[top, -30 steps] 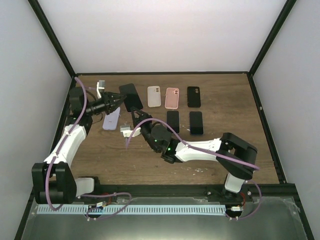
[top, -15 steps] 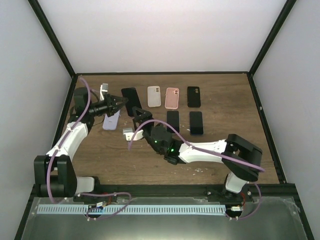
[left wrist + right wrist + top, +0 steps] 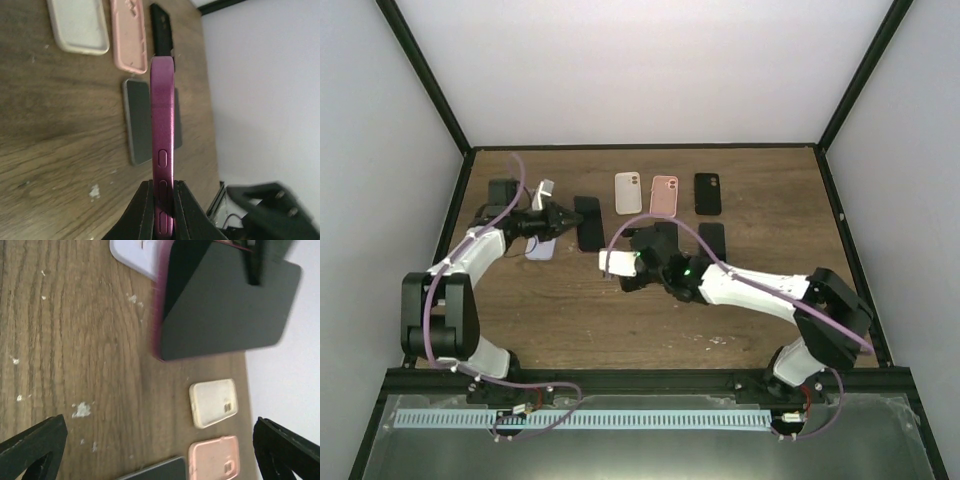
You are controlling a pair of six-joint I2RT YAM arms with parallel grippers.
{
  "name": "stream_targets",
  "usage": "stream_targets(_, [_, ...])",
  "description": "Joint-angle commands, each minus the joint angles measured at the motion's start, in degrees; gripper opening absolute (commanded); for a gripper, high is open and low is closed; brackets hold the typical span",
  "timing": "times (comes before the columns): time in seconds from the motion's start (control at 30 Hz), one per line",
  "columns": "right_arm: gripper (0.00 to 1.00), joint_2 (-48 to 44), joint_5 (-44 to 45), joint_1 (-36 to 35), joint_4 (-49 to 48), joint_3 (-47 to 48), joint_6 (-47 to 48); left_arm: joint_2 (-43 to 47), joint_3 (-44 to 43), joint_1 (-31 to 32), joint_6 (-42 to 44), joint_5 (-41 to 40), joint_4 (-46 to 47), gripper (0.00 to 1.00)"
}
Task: Take the phone out of the phone case
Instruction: Place the phone at the center of the board.
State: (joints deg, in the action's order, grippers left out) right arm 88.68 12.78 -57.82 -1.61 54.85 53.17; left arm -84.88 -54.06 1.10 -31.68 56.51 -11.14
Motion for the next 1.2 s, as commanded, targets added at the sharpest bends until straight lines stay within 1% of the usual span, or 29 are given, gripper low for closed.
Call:
stream_targets(0.0, [1.0, -4.8, -14.4, 6.4, 11.2, 3.7, -12.5, -3.3, -0.7, 2.0, 9.0, 0.0, -3.7, 0.0])
stream_targets(0.1, [1.0, -8.1, -20.4, 10.7, 12.2, 2.7, -15.9, -5.6, -1.0, 3.5, 9.6, -0.6, -3.5, 0.0])
stream_targets(0.23, [1.0, -11.1, -26.4, 16.1, 11.9, 1.6, -19.9, -9.2, -0.9, 5.7, 7.9, -1.3, -0.4, 0.0])
stream_targets(0.33, [1.0, -12.0, -28.7, 19.5, 12.2, 1.7, -21.9, -11.5, -1.1, 7.2, 6.5, -2.5, 2.5, 0.0])
stream_targets(0.47, [1.0, -12.6, -30.9, 22.3, 12.2, 2.0, -24.2, -14.6, -1.8, 9.3, 4.7, -3.9, 5.9, 0.0])
stream_targets(0.73, [1.0, -12.5, -33.3, 24.0, 12.5, 3.1, -26.4, -23.3, -6.0, 12.7, 2.2, -4.9, 8.2, 0.0])
stream_targets(0.93, [1.0, -12.4, -33.4, 24.1, 12.3, 3.1, -26.5, -27.2, -8.3, 14.1, -0.5, -5.5, 11.5, 0.0])
stream_targets(1.07, [1.0, -12.0, -33.3, 24.2, 12.1, 3.2, -26.6, -29.8, -9.7, 15.2, -0.7, -6.0, 11.1, 0.0])
stream_targets(1.13, [1.0, -11.8, -33.0, 24.2, 12.2, 3.2, -26.8, -30.6, -10.0, 15.5, -0.4, -7.4, 10.5, 0.01])
stream_targets(1.17, [1.0, -11.6, -32.8, 24.2, 12.1, 3.3, -26.9, -30.8, -10.0, 15.6, -0.3, -8.1, 10.2, 0.05])
